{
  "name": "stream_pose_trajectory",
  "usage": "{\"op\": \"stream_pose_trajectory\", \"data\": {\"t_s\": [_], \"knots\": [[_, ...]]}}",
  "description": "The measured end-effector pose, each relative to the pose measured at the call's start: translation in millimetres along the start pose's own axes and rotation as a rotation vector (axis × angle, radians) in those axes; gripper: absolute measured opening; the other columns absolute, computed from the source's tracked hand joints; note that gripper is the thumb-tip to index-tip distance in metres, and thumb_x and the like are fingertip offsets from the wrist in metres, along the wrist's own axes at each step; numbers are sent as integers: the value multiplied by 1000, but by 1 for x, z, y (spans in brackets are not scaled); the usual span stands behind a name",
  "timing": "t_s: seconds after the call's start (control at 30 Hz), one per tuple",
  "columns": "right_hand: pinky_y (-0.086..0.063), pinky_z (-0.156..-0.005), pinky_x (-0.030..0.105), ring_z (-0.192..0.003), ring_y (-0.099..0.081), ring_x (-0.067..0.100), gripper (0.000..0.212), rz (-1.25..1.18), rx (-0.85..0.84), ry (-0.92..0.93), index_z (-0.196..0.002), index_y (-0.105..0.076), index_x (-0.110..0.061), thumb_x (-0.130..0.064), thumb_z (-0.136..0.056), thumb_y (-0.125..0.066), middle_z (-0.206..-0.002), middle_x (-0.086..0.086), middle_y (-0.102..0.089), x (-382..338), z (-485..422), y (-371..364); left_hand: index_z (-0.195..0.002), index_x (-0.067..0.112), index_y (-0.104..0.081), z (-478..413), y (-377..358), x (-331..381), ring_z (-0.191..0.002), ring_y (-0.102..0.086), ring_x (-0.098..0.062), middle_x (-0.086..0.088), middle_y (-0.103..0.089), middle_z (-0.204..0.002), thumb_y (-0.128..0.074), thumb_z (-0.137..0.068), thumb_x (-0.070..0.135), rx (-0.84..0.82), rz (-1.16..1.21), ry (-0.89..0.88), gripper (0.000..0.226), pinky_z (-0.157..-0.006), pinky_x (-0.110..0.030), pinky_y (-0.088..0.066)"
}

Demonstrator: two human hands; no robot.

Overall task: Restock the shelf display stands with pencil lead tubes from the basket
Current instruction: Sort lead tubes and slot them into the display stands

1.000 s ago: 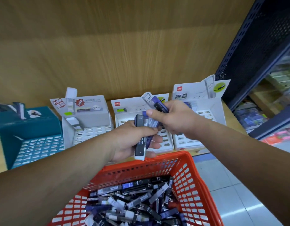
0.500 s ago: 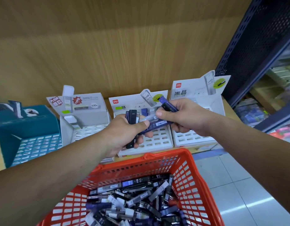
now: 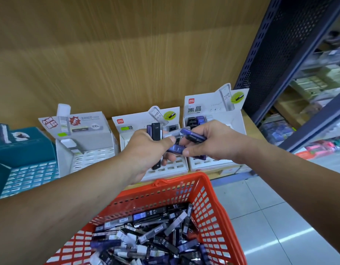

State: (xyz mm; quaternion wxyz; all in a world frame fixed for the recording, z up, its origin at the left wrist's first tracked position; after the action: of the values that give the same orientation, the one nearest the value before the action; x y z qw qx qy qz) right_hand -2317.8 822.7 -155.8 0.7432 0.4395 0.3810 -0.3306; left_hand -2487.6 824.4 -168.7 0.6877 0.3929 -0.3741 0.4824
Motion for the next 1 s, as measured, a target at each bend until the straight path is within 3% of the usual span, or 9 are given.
{"op": "stream_pose_trajectory", "data": {"t_s": [0.1, 0.23, 0.4, 0.5, 0.57, 0.67, 0.8, 0.9, 1.0], "knots": [[-42, -49, 13, -47, -54, -1, 15, 13, -5, 82, -86, -76, -12, 0, -83, -84, -55, -13, -62, -5, 5, 0, -96, 4, -77, 1, -18, 5, -54, -64, -22, -21, -74, -73, -69, -98, 19, -27, 24, 9, 17, -54, -30, -47], [-45, -50, 26, -44, -50, 7, 13, 59, 88, 30, -80, -71, -11, -11, -89, -79, -51, -10, -59, 14, 16, 21, -95, 1, -73, -4, -24, 5, -59, -65, -23, -19, -77, -78, -68, -99, 18, 19, 64, 25, 18, -56, -33, -47], [-40, -45, 24, -42, -44, 10, 11, -38, 304, -101, -93, -64, -6, -12, -100, -58, -84, 8, -78, 49, 29, 58, -81, 4, -72, -7, -24, -12, -56, -59, -22, -12, -74, -70, -68, -99, 27, 18, -75, 75, 30, -57, -33, -47], [-36, -47, 29, -45, -41, 16, 20, -179, 387, -109, -86, -60, -9, -20, -103, -62, -55, -4, -57, 61, 26, 65, -86, 3, -74, -10, -23, -15, -57, -57, -23, -17, -71, -72, -66, -100, 34, 38, -66, 74, 35, -58, -35, -46], [-32, -49, 32, -55, -36, 22, 26, -231, 418, -113, -82, -55, -11, -25, -101, -66, -58, 1, -41, 67, 22, 67, -85, 3, -73, -12, -22, -14, -57, -56, -22, -14, -69, -69, -66, -100, 35, 49, -64, 61, 36, -56, -34, -46], [-37, -45, 29, -58, -41, 22, 8, -175, 475, -97, -95, -65, -10, -17, -98, -69, -63, 4, -45, 68, 18, 69, -78, 7, -71, -11, -21, -17, -54, -54, -23, -11, -65, -66, -69, -98, 34, 36, -114, 64, 34, -51, -30, -44], [-52, -47, 31, -53, -51, 17, 11, -38, 499, -21, -94, -66, -17, -7, -94, -70, -71, 3, -57, 60, 14, 65, -95, 16, -77, -13, -18, -19, -51, -50, -23, -8, -63, -73, -73, -95, 24, 31, 16, 59, 10, -62, -38, -42], [-58, -58, 43, -57, -52, 20, 13, 9, 488, -28, -90, -66, -20, -9, -93, -72, -71, 4, -57, 61, 10, 61, -100, 15, -78, -18, -11, -22, -48, -46, -25, -9, -60, -73, -74, -92, 23, 52, 56, 79, 12, -69, -44, -36], [-55, -56, 35, -56, -50, 17, 14, 24, 459, -20, -88, -68, -21, -8, -93, -73, -68, 0, -56, 58, 9, 60, -108, 9, -75, -19, -7, -28, -50, -46, -25, -12, -59, -75, -74, -93, 31, 36, 67, 112, 27, -70, -44, -37]]}}
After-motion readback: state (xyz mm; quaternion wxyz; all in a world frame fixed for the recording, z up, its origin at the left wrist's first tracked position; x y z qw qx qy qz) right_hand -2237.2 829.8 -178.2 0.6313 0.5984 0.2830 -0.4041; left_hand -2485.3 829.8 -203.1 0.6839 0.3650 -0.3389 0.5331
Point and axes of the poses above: each hand's wrist, its own z-axis away from the middle knuckle, its own y-axis out of the back of the hand, x = y × z, the point moved 8 cm from there along -z, towards the middle knuckle
